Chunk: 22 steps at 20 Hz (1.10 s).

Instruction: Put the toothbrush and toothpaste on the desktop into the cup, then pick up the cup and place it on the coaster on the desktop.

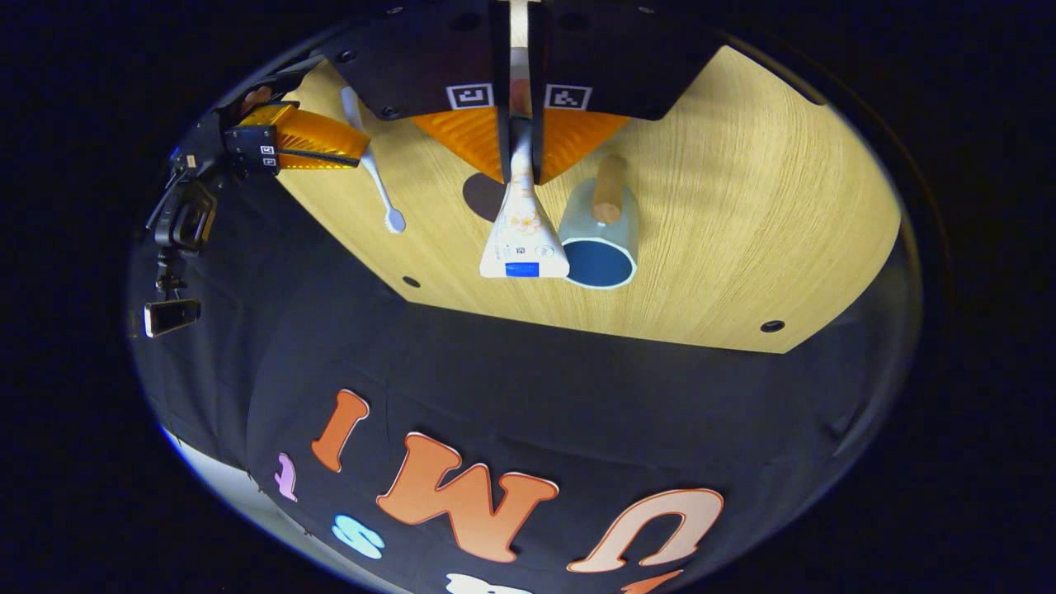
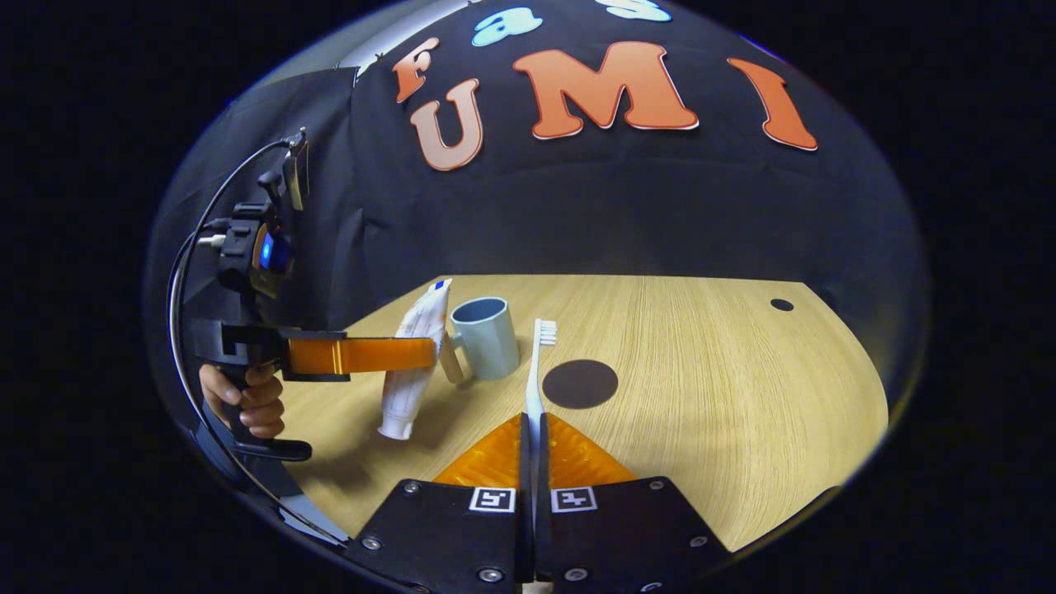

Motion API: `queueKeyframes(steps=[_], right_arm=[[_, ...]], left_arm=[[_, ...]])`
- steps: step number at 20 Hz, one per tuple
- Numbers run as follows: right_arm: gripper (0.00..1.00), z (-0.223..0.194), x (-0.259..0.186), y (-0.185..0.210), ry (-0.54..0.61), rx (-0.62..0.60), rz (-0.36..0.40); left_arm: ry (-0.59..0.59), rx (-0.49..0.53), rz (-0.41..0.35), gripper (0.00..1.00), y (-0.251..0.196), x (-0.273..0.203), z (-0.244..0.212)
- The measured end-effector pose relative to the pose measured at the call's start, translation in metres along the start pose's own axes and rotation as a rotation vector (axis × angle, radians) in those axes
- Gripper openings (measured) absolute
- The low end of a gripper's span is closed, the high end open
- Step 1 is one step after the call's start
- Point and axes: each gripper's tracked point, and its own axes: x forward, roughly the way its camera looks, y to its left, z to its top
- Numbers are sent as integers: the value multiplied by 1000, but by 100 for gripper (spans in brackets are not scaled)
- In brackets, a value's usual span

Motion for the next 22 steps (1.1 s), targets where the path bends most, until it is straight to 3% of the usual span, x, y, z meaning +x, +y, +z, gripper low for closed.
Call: queueKeyframes(steps=[8, 12, 22], right_arm=[[2, 25, -7, -1, -116, -56, 26], [2, 31, -7, 1, -181, -97, 53], [1, 33, 0, 3, -240, -68, 79]], left_arm=[[-225, 5, 74, 8, 20, 9, 76], [-278, 5, 84, 8, 39, 24, 103], [-377, -30, 107, 8, 72, 63, 147]])
